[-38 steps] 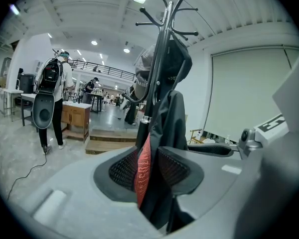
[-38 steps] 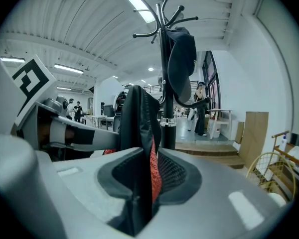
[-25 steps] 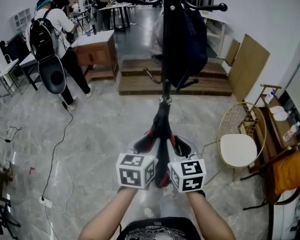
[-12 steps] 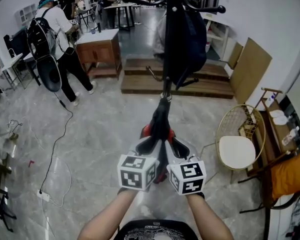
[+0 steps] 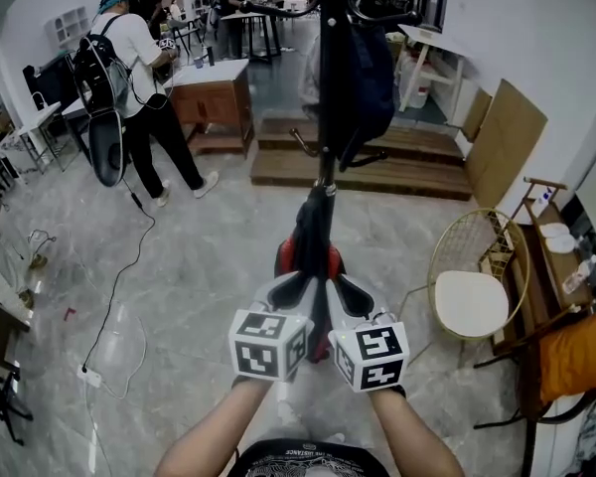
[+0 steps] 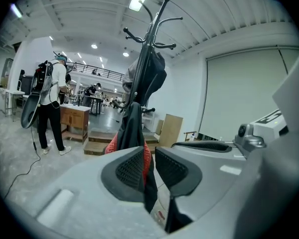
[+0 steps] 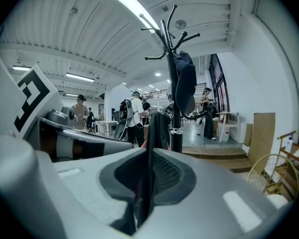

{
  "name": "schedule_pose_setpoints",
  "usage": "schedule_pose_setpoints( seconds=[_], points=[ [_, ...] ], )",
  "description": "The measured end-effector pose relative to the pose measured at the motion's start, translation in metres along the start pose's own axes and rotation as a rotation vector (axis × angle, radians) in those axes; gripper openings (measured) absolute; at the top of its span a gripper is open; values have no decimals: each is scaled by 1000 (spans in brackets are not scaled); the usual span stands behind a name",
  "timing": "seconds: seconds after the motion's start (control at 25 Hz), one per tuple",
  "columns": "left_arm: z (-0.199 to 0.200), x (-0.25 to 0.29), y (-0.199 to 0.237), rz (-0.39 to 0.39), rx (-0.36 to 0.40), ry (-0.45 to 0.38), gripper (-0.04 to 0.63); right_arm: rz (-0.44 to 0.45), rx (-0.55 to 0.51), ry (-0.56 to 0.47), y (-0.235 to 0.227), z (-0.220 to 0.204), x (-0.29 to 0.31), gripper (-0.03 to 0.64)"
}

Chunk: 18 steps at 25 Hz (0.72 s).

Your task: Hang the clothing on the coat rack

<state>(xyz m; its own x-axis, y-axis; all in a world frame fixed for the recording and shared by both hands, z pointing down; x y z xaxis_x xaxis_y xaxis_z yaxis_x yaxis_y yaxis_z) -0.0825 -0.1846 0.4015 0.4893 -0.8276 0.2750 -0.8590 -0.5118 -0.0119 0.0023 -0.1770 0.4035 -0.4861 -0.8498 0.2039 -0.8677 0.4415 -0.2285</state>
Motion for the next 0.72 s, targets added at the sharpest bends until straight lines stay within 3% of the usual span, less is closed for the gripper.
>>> schedule_pose_setpoints(
  seconds=[0.72],
  points=[
    [-9,-37,-50,57,10,-6,6,90,-6,11,11,-10,-54,0]
  ],
)
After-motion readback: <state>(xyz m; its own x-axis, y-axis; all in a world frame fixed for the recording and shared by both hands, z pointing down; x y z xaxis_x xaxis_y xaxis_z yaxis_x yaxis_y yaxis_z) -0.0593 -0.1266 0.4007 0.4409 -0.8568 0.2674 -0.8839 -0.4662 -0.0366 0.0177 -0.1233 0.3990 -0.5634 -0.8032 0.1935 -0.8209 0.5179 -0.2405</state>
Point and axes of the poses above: the fingertips, and each gripper's own axes: x forward along the fingers, y to its left, z out of its top, the point moved 4 cm from there along -x, backward along the fingers, and after that the axes turned 12 degrees about x, right-handed, at the moved point
